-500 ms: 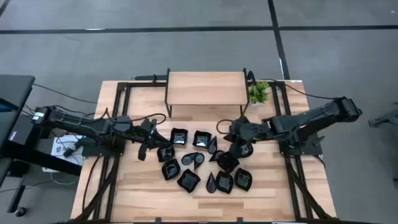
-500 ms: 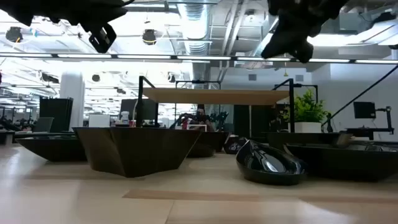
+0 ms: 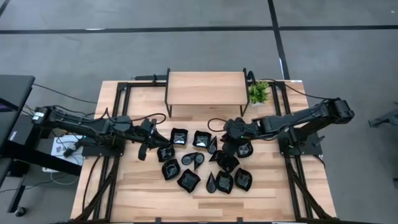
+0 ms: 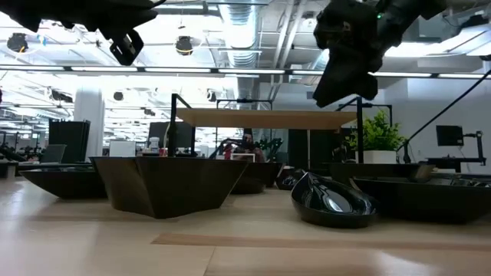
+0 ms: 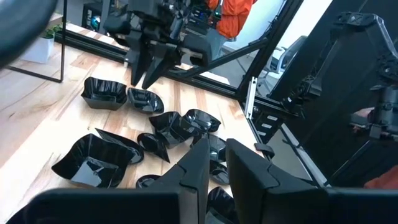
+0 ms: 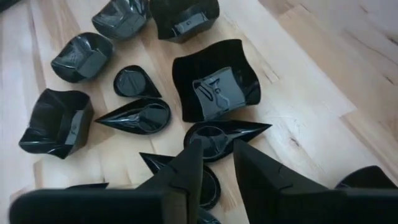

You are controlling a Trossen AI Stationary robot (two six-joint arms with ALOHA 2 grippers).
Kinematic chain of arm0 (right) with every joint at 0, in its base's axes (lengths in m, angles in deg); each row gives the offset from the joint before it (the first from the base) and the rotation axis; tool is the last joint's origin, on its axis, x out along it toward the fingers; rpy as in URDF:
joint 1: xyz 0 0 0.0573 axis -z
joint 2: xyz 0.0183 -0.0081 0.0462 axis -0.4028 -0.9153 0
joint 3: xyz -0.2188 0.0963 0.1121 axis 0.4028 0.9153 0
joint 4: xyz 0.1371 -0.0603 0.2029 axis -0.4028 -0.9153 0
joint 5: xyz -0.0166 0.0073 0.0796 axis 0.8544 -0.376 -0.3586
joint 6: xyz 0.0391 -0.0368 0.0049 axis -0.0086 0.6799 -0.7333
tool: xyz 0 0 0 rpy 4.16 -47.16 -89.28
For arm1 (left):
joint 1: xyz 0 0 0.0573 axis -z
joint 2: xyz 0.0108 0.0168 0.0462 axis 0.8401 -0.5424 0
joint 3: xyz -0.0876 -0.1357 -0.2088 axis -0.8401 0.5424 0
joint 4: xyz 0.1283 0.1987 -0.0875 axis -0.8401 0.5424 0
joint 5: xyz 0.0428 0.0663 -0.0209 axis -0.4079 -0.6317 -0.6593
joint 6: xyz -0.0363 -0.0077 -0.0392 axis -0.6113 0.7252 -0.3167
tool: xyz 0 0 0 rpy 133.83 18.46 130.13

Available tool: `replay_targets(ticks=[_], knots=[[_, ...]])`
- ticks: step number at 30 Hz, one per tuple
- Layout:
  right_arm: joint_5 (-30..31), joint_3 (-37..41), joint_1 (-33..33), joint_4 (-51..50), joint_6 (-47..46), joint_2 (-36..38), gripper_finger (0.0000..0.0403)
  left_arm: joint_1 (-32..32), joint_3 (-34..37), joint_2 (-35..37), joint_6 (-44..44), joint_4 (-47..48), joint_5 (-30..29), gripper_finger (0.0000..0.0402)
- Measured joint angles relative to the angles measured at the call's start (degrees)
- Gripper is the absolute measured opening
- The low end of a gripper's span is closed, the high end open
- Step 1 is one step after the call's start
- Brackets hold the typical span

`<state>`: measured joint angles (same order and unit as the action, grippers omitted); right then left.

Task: Pick & Place Mini shaped plates
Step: Put the black drop shaped plate on the shelf

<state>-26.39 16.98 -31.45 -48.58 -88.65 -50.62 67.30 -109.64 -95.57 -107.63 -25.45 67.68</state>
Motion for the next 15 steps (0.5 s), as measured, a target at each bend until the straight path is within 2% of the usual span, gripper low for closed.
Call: replay_targets(ticks=[7, 15], knots=[[-2.9, 0.0, 1.2, 4.4, -8.4, -5.7, 0.0087, 0.0, 0.0, 0.0, 0.0, 0.0, 0.0, 0.0056], [-3.0, 0.0, 2.6, 5.0, -18.9, -12.3, 0.0088, 0.0, 0.0, 0.0, 0.0, 0.0, 0.0, 0.0056]])
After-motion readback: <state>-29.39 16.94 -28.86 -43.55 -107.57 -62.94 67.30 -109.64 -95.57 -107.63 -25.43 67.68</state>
